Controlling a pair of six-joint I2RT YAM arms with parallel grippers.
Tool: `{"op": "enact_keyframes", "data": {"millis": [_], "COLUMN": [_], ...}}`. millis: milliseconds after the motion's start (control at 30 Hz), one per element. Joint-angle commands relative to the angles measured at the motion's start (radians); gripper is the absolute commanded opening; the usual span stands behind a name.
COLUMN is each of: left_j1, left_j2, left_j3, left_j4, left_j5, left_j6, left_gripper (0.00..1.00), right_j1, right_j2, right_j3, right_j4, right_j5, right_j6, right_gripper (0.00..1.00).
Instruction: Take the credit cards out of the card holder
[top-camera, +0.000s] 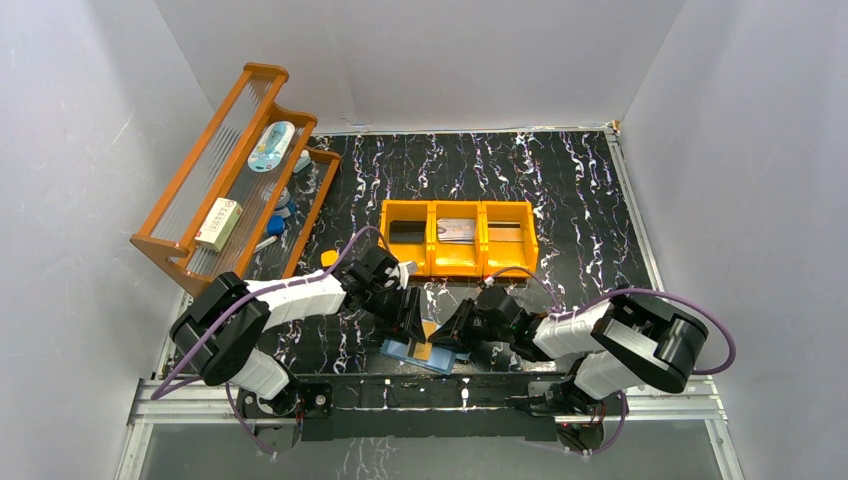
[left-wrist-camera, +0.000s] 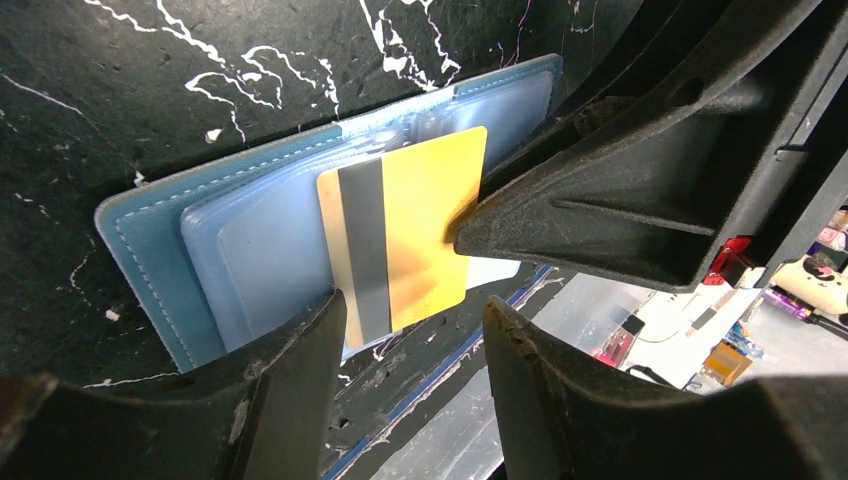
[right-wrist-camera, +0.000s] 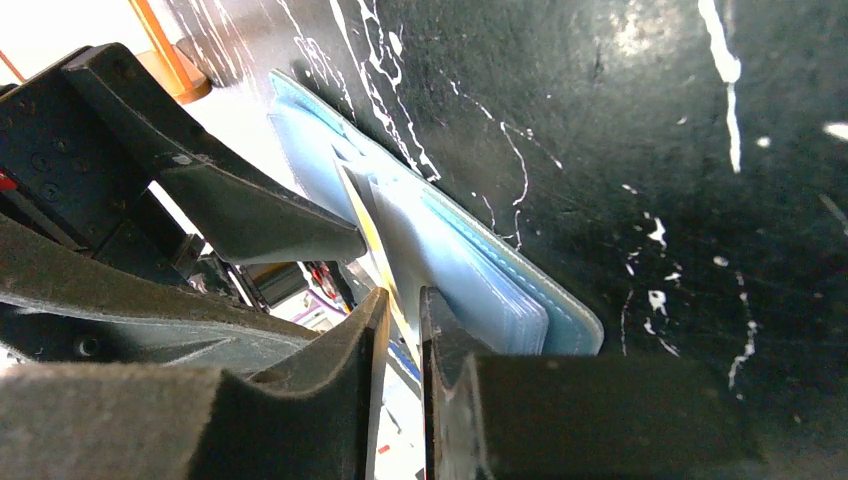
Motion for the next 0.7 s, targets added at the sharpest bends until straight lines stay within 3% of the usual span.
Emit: {"op": "enact_keyframes", "data": {"millis": [0, 167, 467, 667], "left_j1": [-0.018, -0.02, -0.023, -0.023], "left_j2": [0.016, 0.022, 0.011, -0.006], "left_j3": [-0.025, -0.024, -0.033, -0.031], "left_j4": [-0.042, -0.042, -0.04, -0.04], "left_j5": [-0.047, -0.049, -0.059, -0.064], "left_j6": [-0.001, 0.001, -0.005, -0.008], "left_gripper": [0.52, 0.52, 0.52, 0.52], "right_j1": [-0.005, -0.004, -0.004, -0.002], "right_j2": [0.025, 0.046, 0.081, 0.037], "right_j3": [-0.027, 0.01, 0.033, 0.031], "right_j4": [0.035, 0.045, 0.119, 0.122], "right_j5": [0.018, 0.003, -0.041, -0.039], "right_j6": [0.003, -0.033, -0.069, -0.083], "right_gripper": [0.28, 0.28, 0.17, 0.25]}}
